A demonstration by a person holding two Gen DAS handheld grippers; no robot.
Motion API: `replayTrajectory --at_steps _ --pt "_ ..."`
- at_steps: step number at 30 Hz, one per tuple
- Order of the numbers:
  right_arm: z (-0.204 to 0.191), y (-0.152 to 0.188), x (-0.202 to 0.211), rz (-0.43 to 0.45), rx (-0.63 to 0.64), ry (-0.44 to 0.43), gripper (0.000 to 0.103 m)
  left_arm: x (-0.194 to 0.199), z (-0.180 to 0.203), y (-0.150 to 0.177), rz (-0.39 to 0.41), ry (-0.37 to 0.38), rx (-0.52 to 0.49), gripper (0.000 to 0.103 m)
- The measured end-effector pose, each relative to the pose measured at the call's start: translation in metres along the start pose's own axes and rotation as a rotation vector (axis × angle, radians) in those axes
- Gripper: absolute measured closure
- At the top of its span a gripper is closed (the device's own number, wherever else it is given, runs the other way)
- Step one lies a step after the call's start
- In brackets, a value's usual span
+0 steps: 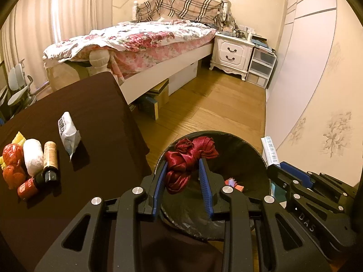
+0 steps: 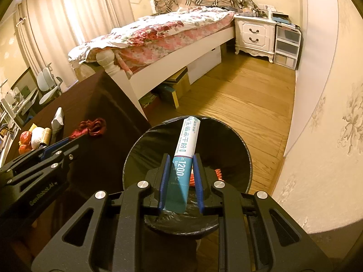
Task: Collect trash
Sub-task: 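Carry ribbon and tube over the black bin and open both grippers, then move both grippers back over the table toward the red can and gold bottle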
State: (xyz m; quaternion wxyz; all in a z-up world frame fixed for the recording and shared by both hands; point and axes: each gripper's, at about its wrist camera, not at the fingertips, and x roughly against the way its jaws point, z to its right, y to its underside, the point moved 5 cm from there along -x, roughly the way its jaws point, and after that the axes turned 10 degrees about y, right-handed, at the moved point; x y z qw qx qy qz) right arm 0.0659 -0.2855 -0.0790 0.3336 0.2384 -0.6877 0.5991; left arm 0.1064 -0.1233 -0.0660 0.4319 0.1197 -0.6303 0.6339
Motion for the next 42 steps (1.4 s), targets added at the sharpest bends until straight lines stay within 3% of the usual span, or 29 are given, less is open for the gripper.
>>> replayTrajectory --at_steps 5,7,9,12,24,36,42 --pt "0.005 -0.001 -0.003 -0.003 -0.013 0.004 0.082 -0.007 0.002 0.002 -0.016 -0.005 -0.003 0.070" --pt "0.007 -0.002 -0.003 -0.003 -0.022 0.007 0.075 -0.007 0.000 0.002 -0.015 -0.012 0.002 0.062" --pt "0.009 0.000 -0.003 -0.003 -0.034 0.012 0.067 -0.004 -0.003 0.001 -0.001 -0.016 0.012 0.045" --pt "0.012 0.000 -0.003 -0.001 -0.045 0.021 0.065 0.002 -0.005 0.000 0.018 -0.018 0.027 0.036" --pt "-0.011 0.003 0.003 -0.009 -0.017 0.002 0.055 0.026 -0.039 0.012 0.036 -0.097 0.069 0.031" --pt "-0.078 0.013 0.009 -0.025 0.096 -0.077 0.055 0.066 -0.108 0.042 0.037 -0.228 0.180 0.031" --pt "-0.105 0.016 0.017 -0.021 0.154 -0.109 0.054 0.082 -0.153 0.054 0.034 -0.290 0.290 0.031"
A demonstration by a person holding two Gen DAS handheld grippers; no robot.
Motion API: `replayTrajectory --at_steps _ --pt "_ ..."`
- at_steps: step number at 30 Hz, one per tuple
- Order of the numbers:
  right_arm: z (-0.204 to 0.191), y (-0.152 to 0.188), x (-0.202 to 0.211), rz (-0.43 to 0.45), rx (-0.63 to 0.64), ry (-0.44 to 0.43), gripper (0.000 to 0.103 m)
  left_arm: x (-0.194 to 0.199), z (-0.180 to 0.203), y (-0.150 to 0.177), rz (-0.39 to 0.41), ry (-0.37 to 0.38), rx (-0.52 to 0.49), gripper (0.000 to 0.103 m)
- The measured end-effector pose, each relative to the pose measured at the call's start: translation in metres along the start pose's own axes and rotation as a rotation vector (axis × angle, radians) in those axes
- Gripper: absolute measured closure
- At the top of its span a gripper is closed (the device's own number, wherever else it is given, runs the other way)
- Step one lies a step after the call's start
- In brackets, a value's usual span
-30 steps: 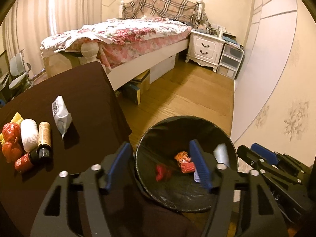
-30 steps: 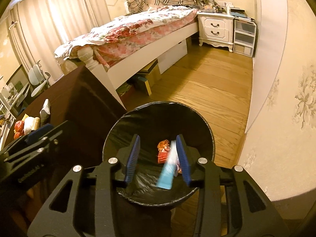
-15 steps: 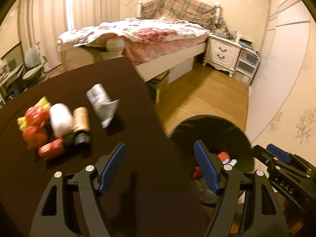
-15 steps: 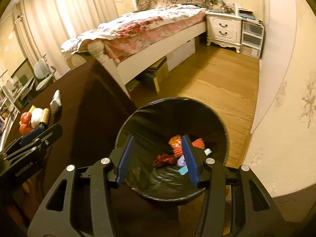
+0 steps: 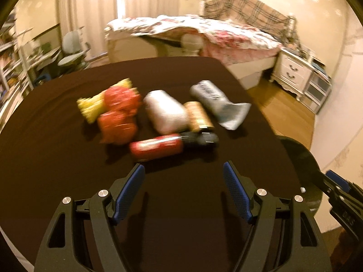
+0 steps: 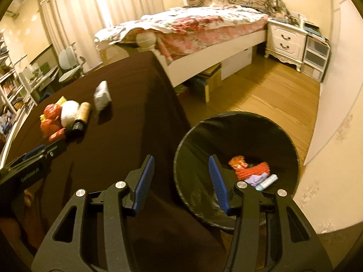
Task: Collect trash
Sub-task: 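Move both grippers back over the table toward the red can and gold bottle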
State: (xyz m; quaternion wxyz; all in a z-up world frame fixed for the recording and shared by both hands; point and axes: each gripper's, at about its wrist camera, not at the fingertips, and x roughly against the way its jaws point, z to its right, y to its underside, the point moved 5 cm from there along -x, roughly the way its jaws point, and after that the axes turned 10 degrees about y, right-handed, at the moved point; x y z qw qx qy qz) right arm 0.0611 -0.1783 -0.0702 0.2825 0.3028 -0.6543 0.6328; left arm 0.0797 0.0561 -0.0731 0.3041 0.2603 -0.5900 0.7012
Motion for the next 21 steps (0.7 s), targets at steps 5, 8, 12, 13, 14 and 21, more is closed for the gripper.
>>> replayTrajectory --at_steps 5,8,12,13,14,21 --pt "-0.018 -0.002 0.001 -0.002 0.038 -0.018 0.054 0.000 -0.028 -0.002 -0.012 -0.048 0.059 0.031" --pt "-0.025 -0.002 -0.001 -0.008 0.054 -0.026 0.054 -0.004 -0.038 -0.005 -0.028 -0.073 0.068 0.031" --pt "-0.034 -0.004 -0.003 -0.011 0.070 -0.033 0.054 -0.009 -0.049 -0.007 -0.051 -0.085 0.093 0.031" --pt "-0.035 -0.005 -0.003 -0.011 0.073 -0.035 0.054 -0.011 -0.052 -0.008 -0.056 -0.085 0.100 0.031" --pt "-0.038 -0.005 -0.004 -0.011 0.077 -0.037 0.054 -0.013 -0.055 -0.009 -0.061 -0.086 0.108 0.031" --pt "-0.051 -0.009 -0.005 -0.009 0.098 -0.050 0.054 -0.013 -0.073 -0.012 -0.065 -0.101 0.156 0.031"
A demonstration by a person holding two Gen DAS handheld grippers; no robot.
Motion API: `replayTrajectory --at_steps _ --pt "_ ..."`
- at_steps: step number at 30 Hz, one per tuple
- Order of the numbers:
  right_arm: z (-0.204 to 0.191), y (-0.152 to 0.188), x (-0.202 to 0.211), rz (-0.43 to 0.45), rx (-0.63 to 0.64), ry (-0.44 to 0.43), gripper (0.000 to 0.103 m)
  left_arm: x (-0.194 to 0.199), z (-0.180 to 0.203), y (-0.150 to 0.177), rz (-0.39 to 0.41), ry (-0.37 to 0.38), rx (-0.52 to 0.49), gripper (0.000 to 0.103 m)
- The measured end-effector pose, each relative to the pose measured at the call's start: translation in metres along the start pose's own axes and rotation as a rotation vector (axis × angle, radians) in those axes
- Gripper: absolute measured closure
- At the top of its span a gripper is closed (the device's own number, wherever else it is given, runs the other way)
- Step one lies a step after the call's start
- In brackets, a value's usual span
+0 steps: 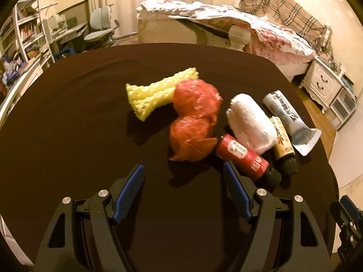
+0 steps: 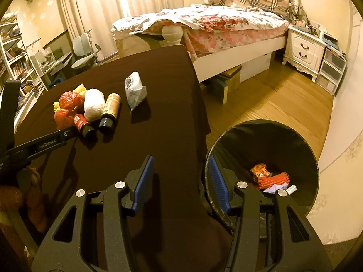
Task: Collect trash
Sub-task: 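Move both grippers back over the table toward the red can and gold bottle, then grasp the red can with the left gripper while the right gripper grasps the gold bottle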
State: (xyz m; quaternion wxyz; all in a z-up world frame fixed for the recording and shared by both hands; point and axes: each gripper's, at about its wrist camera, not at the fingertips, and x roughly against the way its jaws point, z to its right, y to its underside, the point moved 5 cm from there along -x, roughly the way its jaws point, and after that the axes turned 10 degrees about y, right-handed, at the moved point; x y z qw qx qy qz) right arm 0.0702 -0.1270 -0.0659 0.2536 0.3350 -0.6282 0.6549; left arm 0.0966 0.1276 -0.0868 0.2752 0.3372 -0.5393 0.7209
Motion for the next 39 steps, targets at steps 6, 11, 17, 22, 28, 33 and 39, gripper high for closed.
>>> replayTrajectory --at_steps 6,11,17,22,28,33,39 --pt "-0.007 -0.005 0.000 0.006 0.009 -0.007 0.054 0.012 0.000 0.005 0.011 0.024 0.010 0.031" --pt "-0.008 -0.006 -0.001 0.006 0.008 -0.008 0.054 0.016 0.012 0.005 0.018 0.042 -0.007 0.031" --pt "-0.002 -0.004 -0.001 0.005 -0.012 -0.004 0.054 0.014 0.024 -0.002 0.020 0.062 -0.003 0.031" --pt "0.005 -0.003 -0.002 0.003 -0.033 -0.006 0.054 0.005 0.036 -0.004 0.014 0.056 -0.026 0.031" --pt "0.004 -0.001 -0.001 0.003 -0.029 -0.014 0.053 -0.001 0.029 0.005 -0.013 0.043 -0.023 0.031" --pt "-0.003 0.000 -0.003 -0.003 -0.022 -0.024 0.053 0.003 0.021 0.009 -0.009 0.045 -0.027 0.033" --pt "-0.017 0.000 -0.002 -0.002 0.007 -0.035 0.053 0.005 0.022 0.009 0.003 0.079 -0.067 0.067"
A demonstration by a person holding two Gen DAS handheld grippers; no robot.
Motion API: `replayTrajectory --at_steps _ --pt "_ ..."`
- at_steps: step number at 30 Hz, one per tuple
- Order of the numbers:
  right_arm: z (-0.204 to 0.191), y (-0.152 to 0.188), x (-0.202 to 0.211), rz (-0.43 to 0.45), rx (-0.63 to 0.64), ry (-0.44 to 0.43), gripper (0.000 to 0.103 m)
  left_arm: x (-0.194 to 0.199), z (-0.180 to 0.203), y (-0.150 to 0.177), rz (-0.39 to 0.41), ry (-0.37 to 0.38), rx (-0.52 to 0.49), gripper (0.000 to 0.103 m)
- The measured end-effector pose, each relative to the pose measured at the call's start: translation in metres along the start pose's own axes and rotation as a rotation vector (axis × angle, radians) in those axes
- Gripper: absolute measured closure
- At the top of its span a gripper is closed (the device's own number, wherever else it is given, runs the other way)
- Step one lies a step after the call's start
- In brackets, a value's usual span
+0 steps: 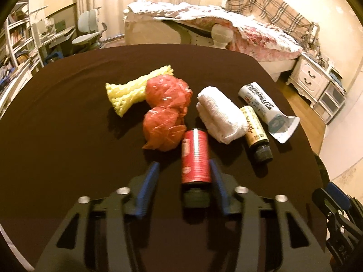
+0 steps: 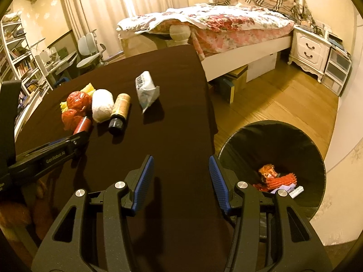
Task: Collect trash
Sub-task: 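Grasp the red can with the left gripper while the right gripper grasps the gold bottle, then lift the red can and gold bottle off the table with both grippers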
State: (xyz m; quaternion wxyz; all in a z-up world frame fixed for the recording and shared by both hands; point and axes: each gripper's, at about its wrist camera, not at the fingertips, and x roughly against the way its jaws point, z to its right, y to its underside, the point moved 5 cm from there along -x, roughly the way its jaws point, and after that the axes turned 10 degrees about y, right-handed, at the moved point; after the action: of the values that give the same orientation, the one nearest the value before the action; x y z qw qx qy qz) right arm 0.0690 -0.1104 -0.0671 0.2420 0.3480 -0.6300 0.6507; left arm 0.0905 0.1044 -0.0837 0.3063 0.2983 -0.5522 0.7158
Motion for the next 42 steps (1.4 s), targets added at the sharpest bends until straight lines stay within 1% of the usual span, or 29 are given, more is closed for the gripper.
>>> replayTrajectory --at_steps 2,9,13,19,23,25,26,28,30,37,42 --pt "-0.005 0.000 -0.001 0.000 0.009 -0.001 0.053 0.000 0.002 0.001 0.000 0.018 -0.011 0.075" --pt "-0.018 -0.010 -0.003 0.004 0.021 -0.012 0.053 0.006 0.001 0.006 0.005 0.061 -0.021 0.076" --pt "-0.031 -0.020 -0.009 -0.001 0.032 -0.032 0.053 0.013 -0.005 0.008 0.016 0.056 -0.025 0.076" --pt "-0.062 -0.024 -0.013 0.000 0.067 -0.067 0.054 0.026 -0.021 0.012 0.024 0.057 -0.005 0.076" --pt "-0.077 -0.030 -0.019 -0.001 0.079 -0.076 0.059 0.025 -0.030 0.013 0.024 0.039 0.001 0.076" --pt "-0.080 -0.035 -0.024 0.000 0.081 -0.070 0.064 0.022 -0.036 0.012 0.017 0.040 0.020 0.076" --pt "-0.082 -0.037 -0.027 -0.001 0.081 -0.066 0.065 0.021 -0.038 0.011 0.016 0.041 0.029 0.076" --pt "-0.084 -0.041 -0.032 -0.005 0.079 -0.057 0.071 0.022 -0.040 0.011 0.022 0.035 0.030 0.076" --pt "-0.085 -0.044 -0.037 -0.009 0.081 -0.052 0.073 0.022 -0.043 0.010 0.030 0.023 0.023 0.076" --pt "-0.097 -0.041 -0.046 -0.029 0.098 -0.049 0.073 0.023 -0.050 0.011 0.034 0.030 0.041 0.076" --pt "-0.102 -0.047 -0.048 -0.024 0.104 -0.039 0.074 0.023 -0.053 0.010 0.037 0.034 0.049 0.076"
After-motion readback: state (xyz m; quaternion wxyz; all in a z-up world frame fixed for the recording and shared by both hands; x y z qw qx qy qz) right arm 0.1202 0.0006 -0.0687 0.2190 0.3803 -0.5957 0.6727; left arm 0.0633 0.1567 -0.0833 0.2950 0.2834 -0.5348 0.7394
